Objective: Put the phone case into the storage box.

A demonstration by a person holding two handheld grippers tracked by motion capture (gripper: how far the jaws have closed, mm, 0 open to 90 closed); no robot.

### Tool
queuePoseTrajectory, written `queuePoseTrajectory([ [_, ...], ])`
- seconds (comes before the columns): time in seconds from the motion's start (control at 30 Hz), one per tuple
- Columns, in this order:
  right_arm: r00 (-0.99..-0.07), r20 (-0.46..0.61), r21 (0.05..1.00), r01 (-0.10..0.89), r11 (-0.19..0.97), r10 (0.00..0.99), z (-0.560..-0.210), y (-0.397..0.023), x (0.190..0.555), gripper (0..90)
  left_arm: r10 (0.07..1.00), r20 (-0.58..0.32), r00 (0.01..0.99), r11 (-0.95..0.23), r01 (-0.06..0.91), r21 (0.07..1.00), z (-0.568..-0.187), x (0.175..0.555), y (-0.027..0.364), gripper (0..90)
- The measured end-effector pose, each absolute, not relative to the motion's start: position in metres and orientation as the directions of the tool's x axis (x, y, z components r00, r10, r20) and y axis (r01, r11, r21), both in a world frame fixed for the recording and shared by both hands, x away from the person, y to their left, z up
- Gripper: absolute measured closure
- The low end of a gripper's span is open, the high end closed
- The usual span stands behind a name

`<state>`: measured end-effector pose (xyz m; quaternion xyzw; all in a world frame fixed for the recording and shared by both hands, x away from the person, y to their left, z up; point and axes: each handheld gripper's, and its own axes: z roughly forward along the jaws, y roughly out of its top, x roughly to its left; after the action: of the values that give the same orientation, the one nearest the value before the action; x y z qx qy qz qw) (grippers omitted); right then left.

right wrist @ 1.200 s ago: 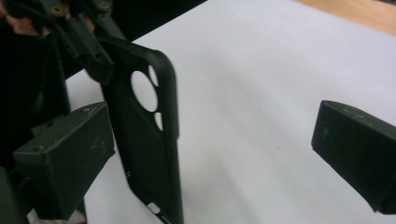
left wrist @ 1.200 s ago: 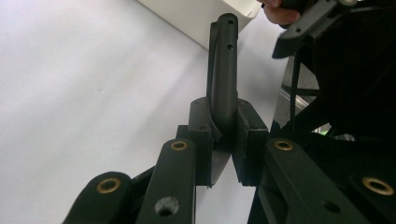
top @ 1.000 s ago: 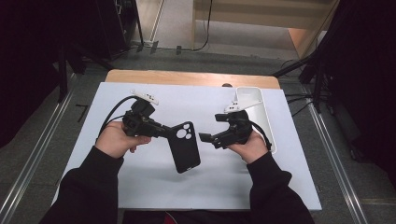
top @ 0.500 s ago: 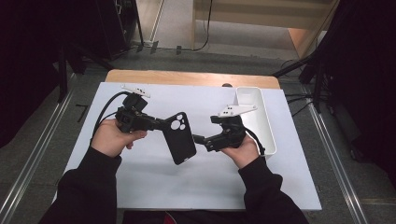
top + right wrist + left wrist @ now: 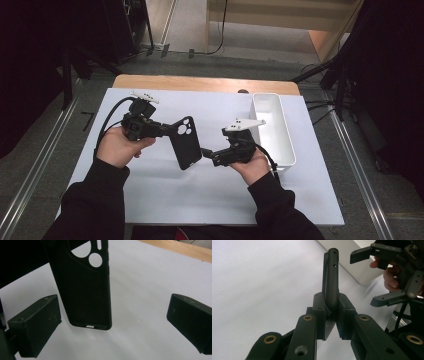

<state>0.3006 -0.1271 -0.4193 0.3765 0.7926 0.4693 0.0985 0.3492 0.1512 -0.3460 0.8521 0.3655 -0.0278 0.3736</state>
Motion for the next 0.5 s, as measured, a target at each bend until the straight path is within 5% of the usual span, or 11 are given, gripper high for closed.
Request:
queuePoseTrajectory([
  [0.5,-0.678,0.209,0.822,0.513,0.250,0.705,-0.420,-0.103,0.290,0.0,0.612,-0.335,0.716,-0.441,0.661,0.607,-0.352,0.344,0.136,78.8],
])
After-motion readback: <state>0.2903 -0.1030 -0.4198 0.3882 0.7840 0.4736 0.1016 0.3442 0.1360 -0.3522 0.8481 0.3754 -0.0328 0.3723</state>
